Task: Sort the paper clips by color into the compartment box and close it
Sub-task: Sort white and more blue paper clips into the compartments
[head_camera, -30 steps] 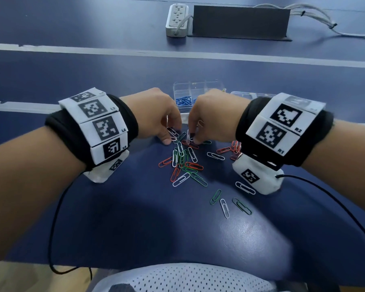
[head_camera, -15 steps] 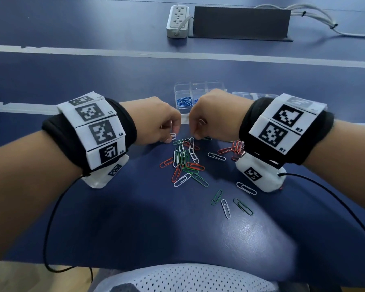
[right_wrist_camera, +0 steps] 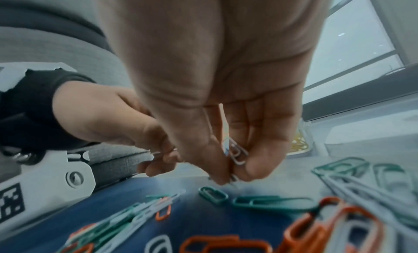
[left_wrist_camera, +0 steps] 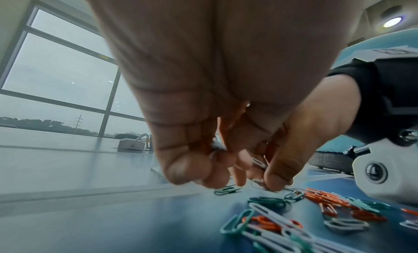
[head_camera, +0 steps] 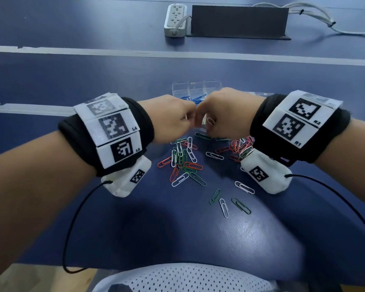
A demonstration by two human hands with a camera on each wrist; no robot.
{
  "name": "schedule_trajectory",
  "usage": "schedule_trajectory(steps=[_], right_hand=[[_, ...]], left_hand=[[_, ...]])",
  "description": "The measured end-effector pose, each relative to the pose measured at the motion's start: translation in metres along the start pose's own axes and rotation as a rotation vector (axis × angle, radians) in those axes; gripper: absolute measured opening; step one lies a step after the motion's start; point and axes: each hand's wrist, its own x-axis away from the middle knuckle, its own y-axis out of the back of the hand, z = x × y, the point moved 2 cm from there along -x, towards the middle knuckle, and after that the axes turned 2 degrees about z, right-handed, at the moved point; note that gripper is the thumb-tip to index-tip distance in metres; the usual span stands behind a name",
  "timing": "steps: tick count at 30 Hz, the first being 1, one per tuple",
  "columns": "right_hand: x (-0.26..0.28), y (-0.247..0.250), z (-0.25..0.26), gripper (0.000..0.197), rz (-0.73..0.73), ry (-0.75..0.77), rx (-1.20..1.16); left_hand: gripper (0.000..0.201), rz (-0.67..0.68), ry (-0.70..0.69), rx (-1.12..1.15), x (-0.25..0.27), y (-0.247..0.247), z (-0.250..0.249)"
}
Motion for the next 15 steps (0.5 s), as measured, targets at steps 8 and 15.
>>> schedule_trajectory(steps=[8,15], right_hand=[[0.029,0.002,0.005,0.028,0.010,0.071,0.033],[0.037,-0.011,0.018,0.019,0.104,0.147,0.095]], left_hand=[[0.032,0.063,0.009,-0.176,-0.011,-0.008,-0.005],[0.023,0.067,0.022,-0.151,-0.014,-0.005,-0.008]])
